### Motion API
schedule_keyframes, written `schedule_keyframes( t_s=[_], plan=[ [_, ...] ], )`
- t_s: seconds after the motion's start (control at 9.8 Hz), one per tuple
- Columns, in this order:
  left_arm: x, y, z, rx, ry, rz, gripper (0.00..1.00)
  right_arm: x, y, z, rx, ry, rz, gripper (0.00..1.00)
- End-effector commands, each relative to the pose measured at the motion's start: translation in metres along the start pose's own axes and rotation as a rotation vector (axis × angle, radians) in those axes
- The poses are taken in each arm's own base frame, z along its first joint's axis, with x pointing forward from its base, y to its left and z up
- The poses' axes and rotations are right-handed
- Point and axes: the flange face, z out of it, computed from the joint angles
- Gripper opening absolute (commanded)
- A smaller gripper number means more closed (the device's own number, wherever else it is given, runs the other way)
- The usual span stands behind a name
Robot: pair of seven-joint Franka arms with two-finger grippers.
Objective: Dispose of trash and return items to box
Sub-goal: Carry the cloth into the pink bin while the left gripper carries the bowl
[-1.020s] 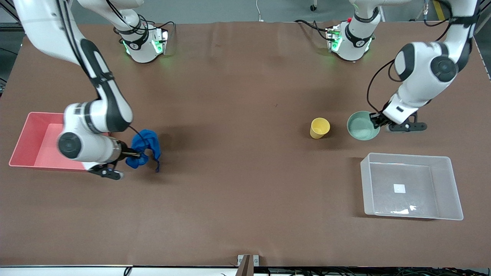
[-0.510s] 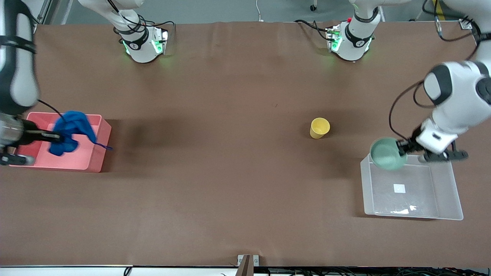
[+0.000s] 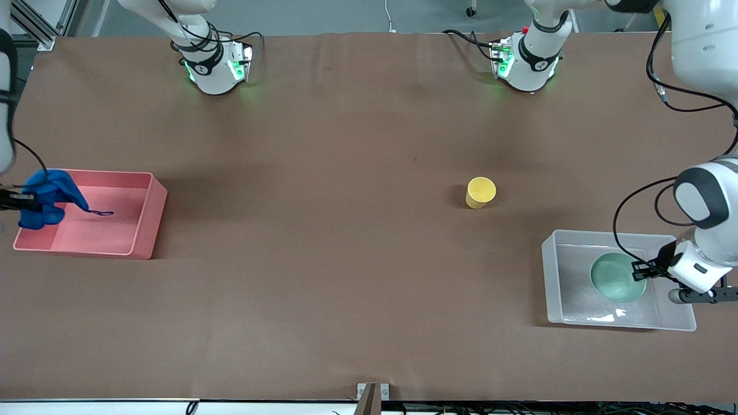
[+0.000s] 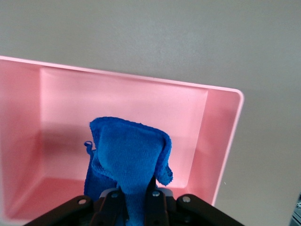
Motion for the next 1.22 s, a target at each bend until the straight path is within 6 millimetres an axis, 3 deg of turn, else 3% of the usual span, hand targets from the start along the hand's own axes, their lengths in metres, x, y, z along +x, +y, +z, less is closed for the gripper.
schedule_keyframes(
  t_s=[0.0, 0.2, 0.31, 0.41, 0.51, 0.61, 0.71, 0.92, 1.02, 1.12],
  plan=[
    [0.0, -0.014, 0.053, -0.02, -0.039, 0.036, 0.0, -0.005, -0.026, 0.056, 0.05, 0.035, 0.017, 0.02],
    [-0.001, -0.014, 0.069, -0.021, -0.037, 0.034, 0.0, -0.009, -0.06, 0.099, 0.099, 0.057, 0.042, 0.04],
    [0.0, -0.015, 0.07, -0.017, -0.02, 0.031, 0.0, -0.01, -0.069, 0.118, 0.111, 0.038, 0.042, 0.1],
    [0.0, -0.016, 0.078, -0.011, -0.015, 0.03, 0.0, -0.009, -0.074, 0.129, 0.116, 0.018, 0.033, 0.46],
    [0.001, -0.019, 0.083, -0.001, -0.001, 0.028, 0.0, -0.008, -0.081, 0.133, 0.124, 0.011, 0.026, 0.61],
    [0.002, -0.019, 0.093, 0.007, 0.01, 0.019, 0.0, -0.007, -0.084, 0.133, 0.128, 0.006, 0.027, 0.98],
    [0.003, -0.015, 0.098, -0.006, 0.025, 0.004, 0.0, -0.008, -0.085, 0.127, 0.14, 0.0, 0.027, 1.0],
    [0.003, -0.013, 0.099, -0.037, 0.035, -0.026, 0.01, -0.003, -0.075, 0.061, 0.169, 0.055, 0.027, 1.0],
    [0.002, -0.01, 0.1, -0.048, 0.033, -0.031, 0.01, 0.002, -0.072, 0.018, 0.183, 0.082, 0.017, 1.0],
    [0.0, -0.007, 0.1, -0.052, 0.029, -0.035, 0.14, 0.008, -0.072, -0.034, 0.197, 0.082, 0.058, 1.0]
  ],
)
